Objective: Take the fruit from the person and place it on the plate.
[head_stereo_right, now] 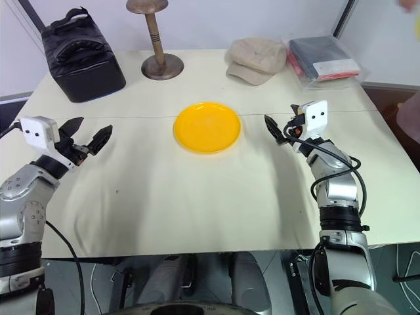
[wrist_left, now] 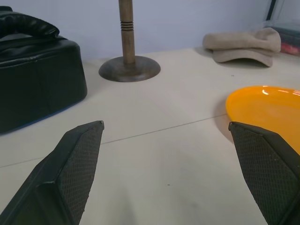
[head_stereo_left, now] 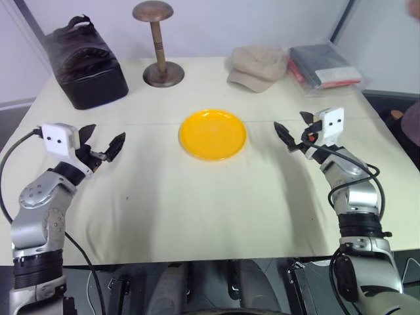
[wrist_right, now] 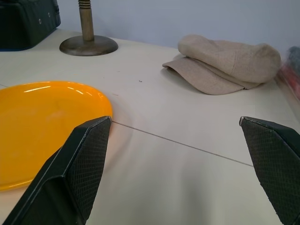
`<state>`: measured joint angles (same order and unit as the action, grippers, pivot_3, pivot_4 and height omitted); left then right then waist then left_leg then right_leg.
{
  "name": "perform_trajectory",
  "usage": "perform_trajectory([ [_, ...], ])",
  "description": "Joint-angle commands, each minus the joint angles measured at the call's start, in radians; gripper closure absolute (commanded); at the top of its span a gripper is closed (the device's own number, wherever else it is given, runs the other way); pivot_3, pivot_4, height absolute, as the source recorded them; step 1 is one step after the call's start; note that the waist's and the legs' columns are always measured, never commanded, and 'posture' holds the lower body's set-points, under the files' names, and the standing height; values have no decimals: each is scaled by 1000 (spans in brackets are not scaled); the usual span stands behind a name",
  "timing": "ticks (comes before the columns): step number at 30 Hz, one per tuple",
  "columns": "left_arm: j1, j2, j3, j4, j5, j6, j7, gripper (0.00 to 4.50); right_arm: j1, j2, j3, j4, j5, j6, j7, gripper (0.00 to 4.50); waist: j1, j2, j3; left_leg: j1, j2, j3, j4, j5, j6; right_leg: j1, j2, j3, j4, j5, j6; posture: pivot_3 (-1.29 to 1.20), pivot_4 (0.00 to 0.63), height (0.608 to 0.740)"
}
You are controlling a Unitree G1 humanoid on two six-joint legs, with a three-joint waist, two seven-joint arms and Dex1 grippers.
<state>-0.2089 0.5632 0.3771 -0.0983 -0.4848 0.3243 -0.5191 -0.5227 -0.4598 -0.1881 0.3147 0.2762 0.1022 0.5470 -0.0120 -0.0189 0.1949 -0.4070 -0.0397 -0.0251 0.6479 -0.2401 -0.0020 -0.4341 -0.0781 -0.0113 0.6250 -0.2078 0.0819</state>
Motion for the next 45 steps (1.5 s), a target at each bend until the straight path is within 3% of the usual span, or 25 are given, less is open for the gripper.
perform_trajectory([
  [1, -3, 11, 28, -24, -8, -10, 0, 0, -11, -9, -11, -29, -1, -16, 0, 25, 0, 0, 0, 0, 0, 0, 0, 0, 0, 0, 0, 0, 0, 0, 0, 0, 150, 740],
  [12, -18, 24, 31, -13, -11, -10, -10, 0, -7, -15, -13, -44, 2, -5, 1, 25, 0, 0, 0, 0, 0, 0, 0, 0, 0, 0, 0, 0, 0, 0, 0, 0, 150, 740],
  [21, -59, 50, 24, 8, -33, 5, -54, 0, 27, -51, -24, -244, 96, 153, 63, 25, 1, 0, 0, 0, 0, 0, 0, 0, 0, 0, 0, 0, 0, 0, 0, 0, 150, 740],
  [24, -51, 78, 25, -71, -175, 107, -168, 0, 28, -61, -25, -265, 99, 173, 57, 25, 0, 0, 0, 0, 0, 0, 0, 0, 0, 0, 0, 0, 0, 0, 0, 0, 150, 740],
  [27, -86, 164, 88, -172, -500, 335, -271, 0, 31, -64, -29, -266, 93, 178, 47, 25, -1, 0, 0, 0, 0, 0, 0, 0, 0, 0, 0, 0, 0, 0, 0, 0, 150, 740],
  [29, -137, 203, 117, -175, -578, 376, -281, 0, 36, -66, -29, -268, 90, 179, 45, 25, 0, 0, 0, -1, 0, 0, 0, 0, 0, 0, 0, 0, 0, -1, -1, 0, 150, 740],
  [35, -250, 235, 134, -126, -615, 391, -254, 0, -4, -84, -39, -264, 95, 179, 41, 25, -3, 0, 0, 0, 0, 0, 0, 0, 0, 1, 2, 0, 0, -1, -2, 0, 150, 740],
  [45, -251, 181, 92, -129, -570, 362, -218, 0, -169, -8, -19, -135, 120, 161, 43, 25, -3, 0, 0, 1, 1, 0, 0, 0, 0, 1, 5, 0, 0, -1, -2, 0, 150, 740],
])
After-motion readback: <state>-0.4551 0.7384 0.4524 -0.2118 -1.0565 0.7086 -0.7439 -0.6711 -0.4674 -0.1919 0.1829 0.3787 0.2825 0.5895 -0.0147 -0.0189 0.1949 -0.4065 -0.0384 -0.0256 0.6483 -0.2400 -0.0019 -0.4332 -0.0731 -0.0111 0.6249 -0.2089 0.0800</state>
